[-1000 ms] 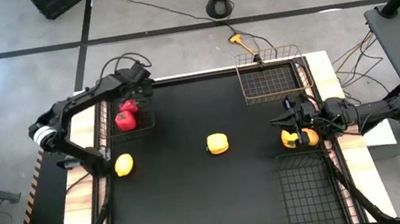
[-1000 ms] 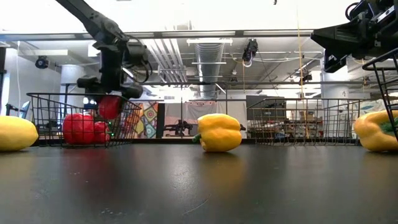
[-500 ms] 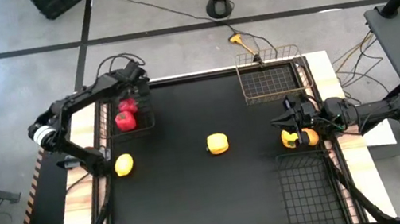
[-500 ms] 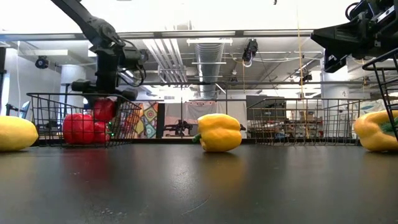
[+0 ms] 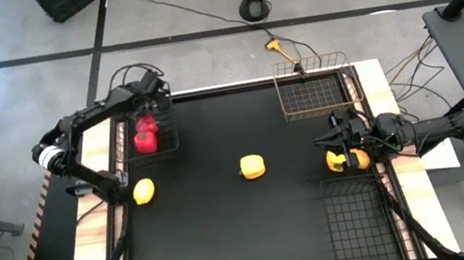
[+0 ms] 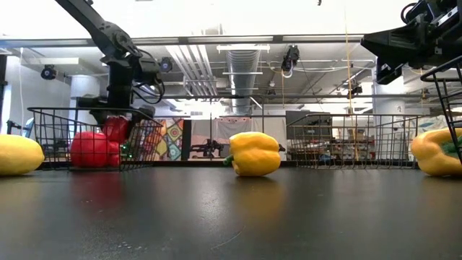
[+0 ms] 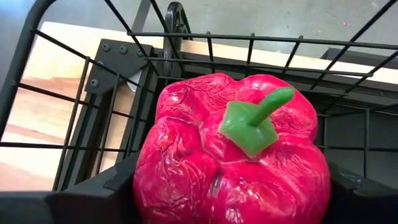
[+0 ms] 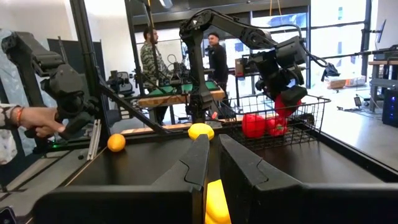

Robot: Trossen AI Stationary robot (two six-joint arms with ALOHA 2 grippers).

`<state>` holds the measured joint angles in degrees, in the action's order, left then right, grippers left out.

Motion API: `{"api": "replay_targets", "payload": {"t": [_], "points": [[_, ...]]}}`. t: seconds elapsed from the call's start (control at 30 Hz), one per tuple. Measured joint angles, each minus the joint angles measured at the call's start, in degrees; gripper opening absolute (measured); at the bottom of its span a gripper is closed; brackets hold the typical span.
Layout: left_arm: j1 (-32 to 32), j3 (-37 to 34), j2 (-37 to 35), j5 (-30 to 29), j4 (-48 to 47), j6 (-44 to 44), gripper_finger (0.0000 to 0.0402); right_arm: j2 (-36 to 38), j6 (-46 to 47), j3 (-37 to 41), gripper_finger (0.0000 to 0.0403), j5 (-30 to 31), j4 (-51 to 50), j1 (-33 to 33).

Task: Sort produce into baskets
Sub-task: Put the red bell pepper into the top black mesh basket, then put the left yellow bell pepper into the gold mesh basket

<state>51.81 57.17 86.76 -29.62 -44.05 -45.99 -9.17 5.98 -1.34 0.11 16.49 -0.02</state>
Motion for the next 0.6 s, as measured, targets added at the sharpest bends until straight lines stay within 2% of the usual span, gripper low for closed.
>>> {"api": "replay_targets", "payload": {"t": [0.33, 0.43, 0.53, 0.6], "points": [[-0.02, 1.14, -0.61, 0.56, -0.73, 0.95, 0.0326, 0.0, 0.0, 0.0, 0.0029, -0.01, -0.02, -0.01], [-0.39, 2.65, -1.87, 0.44, -1.25, 4.08, 0.0338, 0.0, 0.0, 0.0, 0.0029, -0.01, 0.0, 0.01], [-2.97, 3.74, -5.57, 0.29, -1.9, 7.83, 0.0344, 0.0, -0.01, -0.01, 0.0029, -0.01, -0.01, 0.0], [-6.97, 3.85, -9.54, 0.01, -1.54, 9.04, 0.0346, 0.0, 0.0, 0.0, 0.0029, -0.01, -0.02, 0.01]]}}
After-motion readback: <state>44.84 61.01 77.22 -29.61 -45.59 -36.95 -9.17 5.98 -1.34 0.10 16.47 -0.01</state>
